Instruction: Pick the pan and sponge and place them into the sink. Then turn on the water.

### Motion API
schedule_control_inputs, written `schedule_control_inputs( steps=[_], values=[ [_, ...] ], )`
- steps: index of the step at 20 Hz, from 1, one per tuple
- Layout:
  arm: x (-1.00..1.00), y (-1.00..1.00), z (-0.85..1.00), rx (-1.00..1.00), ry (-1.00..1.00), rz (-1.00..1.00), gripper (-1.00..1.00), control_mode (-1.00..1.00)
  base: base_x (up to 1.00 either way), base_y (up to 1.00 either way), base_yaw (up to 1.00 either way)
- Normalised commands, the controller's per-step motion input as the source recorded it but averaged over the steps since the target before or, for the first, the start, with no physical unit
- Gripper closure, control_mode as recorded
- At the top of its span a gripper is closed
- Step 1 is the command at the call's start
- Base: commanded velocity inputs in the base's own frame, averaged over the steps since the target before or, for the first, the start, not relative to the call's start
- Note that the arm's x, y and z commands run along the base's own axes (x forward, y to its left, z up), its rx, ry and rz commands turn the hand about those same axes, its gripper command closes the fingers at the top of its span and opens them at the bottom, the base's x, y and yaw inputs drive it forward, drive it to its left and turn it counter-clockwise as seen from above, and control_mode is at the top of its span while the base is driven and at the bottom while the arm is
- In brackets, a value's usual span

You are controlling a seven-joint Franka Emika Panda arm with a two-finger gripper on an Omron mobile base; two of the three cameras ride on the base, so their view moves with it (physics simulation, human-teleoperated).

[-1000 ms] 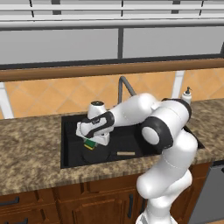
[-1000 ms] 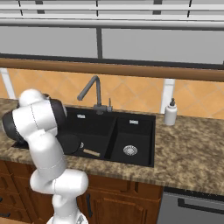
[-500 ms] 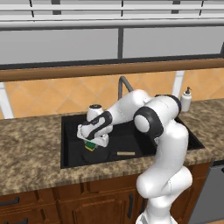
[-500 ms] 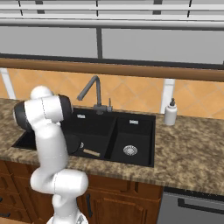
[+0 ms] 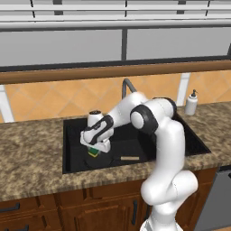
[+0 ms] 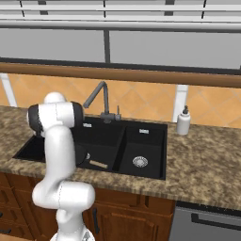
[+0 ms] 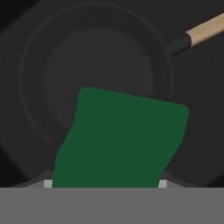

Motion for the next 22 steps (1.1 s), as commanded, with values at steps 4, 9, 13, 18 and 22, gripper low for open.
schedule_control_inputs(
  steps=[4,9,13,18,22],
  values=[
    [0.39,0.0,-0.42,-0.05,0.07,-0.04,1.0,-1.0,0.0,0.0,0.0],
    [0.3,0.0,-0.46,-0.06,0.06,-0.03,-1.0,-1.0,0.0,0.0,0.0],
    [0.23,-0.01,-0.49,-0.04,0.04,-0.01,-1.0,-1.0,0.0,0.0,0.0],
    [0.2,-0.09,-0.44,-0.02,0.04,0.0,-1.0,-1.0,0.0,0.0,0.0],
    [0.06,-0.02,0.03,0.01,0.01,0.0,-1.0,-1.0,0.0,0.0,0.0]
  ],
)
